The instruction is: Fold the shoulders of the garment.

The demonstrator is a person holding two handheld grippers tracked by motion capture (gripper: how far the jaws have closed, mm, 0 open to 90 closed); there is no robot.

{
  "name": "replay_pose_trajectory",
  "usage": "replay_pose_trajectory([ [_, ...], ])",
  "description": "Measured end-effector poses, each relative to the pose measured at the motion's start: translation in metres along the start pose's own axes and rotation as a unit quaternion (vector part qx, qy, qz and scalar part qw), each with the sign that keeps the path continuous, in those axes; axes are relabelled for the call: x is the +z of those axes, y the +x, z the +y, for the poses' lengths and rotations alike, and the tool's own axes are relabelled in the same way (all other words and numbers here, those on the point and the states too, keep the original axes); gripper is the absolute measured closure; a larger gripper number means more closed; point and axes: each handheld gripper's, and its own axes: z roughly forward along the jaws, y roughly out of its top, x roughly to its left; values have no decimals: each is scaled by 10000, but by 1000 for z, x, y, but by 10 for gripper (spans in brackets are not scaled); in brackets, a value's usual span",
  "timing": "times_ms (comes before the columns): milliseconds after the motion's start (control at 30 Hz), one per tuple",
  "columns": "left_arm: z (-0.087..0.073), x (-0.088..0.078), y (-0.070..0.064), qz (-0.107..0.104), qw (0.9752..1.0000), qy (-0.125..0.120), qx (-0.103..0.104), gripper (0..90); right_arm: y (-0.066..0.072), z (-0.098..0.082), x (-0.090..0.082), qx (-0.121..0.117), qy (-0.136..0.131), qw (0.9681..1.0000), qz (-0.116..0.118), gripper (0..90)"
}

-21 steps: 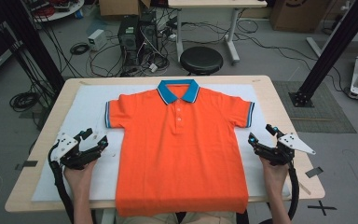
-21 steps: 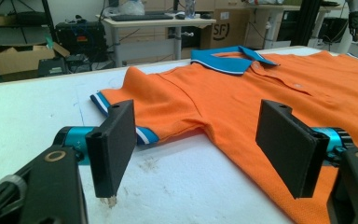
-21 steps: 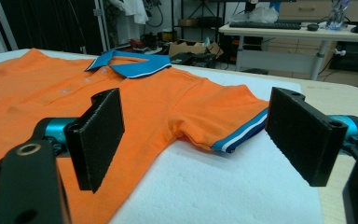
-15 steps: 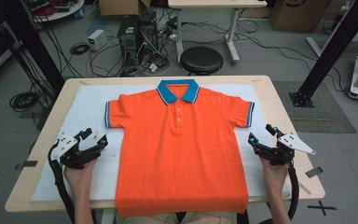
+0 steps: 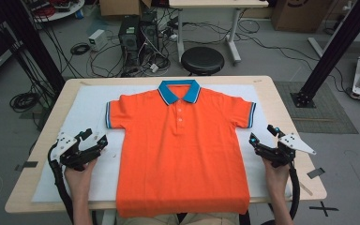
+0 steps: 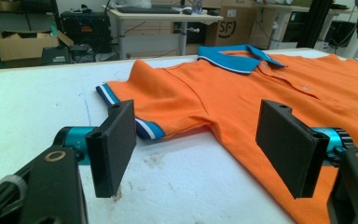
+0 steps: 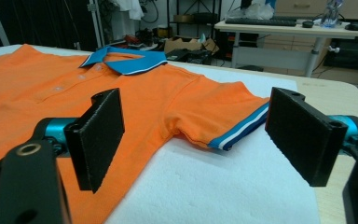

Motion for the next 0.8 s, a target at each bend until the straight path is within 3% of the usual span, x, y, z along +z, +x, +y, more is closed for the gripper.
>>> replay_pose_trajectory([
  [167,1,1,-2,216,9997,72,-2,288,1,0,0,26,34,10000,-46,201],
  [267,1,3,-3,207,9997,126,36,290,-1,0,1,46,25,10000,-67,201],
  [367,2,5,-4,154,9993,260,203,294,-1,1,1,116,78,9999,-79,201],
  [533,3,7,-2,86,9992,376,95,303,0,2,3,75,177,9998,-110,201],
  [633,5,9,-1,273,9985,483,26,303,2,2,5,72,261,9994,-210,201],
  [800,11,14,-4,280,9979,571,77,335,2,3,6,4,296,9994,-191,201],
])
